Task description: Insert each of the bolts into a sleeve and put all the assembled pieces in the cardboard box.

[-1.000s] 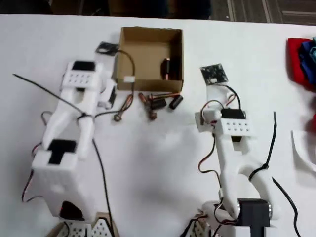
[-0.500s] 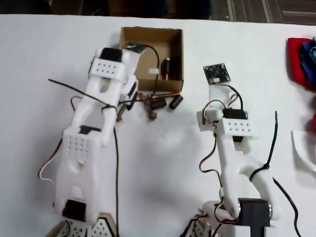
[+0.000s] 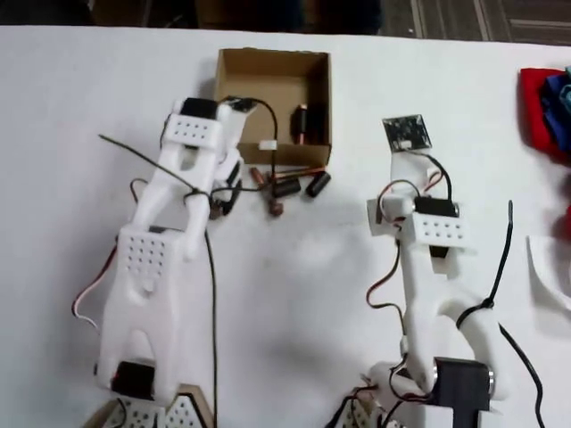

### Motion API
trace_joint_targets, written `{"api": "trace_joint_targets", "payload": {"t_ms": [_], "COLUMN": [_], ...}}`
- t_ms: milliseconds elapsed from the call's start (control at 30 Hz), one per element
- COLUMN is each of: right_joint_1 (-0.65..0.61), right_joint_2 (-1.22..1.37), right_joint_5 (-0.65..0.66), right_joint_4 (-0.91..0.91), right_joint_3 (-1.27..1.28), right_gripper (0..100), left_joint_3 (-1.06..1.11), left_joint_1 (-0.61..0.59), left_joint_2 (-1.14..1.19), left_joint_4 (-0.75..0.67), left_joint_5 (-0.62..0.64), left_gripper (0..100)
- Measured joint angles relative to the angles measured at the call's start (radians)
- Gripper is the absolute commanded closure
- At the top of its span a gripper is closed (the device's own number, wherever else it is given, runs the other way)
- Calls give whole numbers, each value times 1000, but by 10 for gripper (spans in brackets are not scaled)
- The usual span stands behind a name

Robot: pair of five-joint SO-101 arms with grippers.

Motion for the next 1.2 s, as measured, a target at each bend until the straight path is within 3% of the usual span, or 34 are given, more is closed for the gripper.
{"api": "trace_joint_targets", "payload": {"t_ms": [233,300,533,833,1000,1200], "right_joint_1": [-5,-6,-6,-5,-5,-5], "right_joint_2": [0,0,0,0,0,0], "right_joint_5": [-66,-86,-117,-118,-118,-118], "right_joint_4": [-77,-94,-112,-133,-133,-133], "right_joint_3": [95,100,118,126,126,126], "right_gripper": [975,975,975,975,975,975], "left_joint_3": [-5,-5,100,686,856,908], "left_joint_1": [2,-2,-6,-5,-18,-37], "left_joint_2": [2,2,-192,-563,-569,-569], "left_joint_4": [28,28,37,34,-25,-124], "left_joint_5": [-12,-78,-512,-1169,-1189,-1185], "left_gripper": [976,976,976,976,975,967]}}
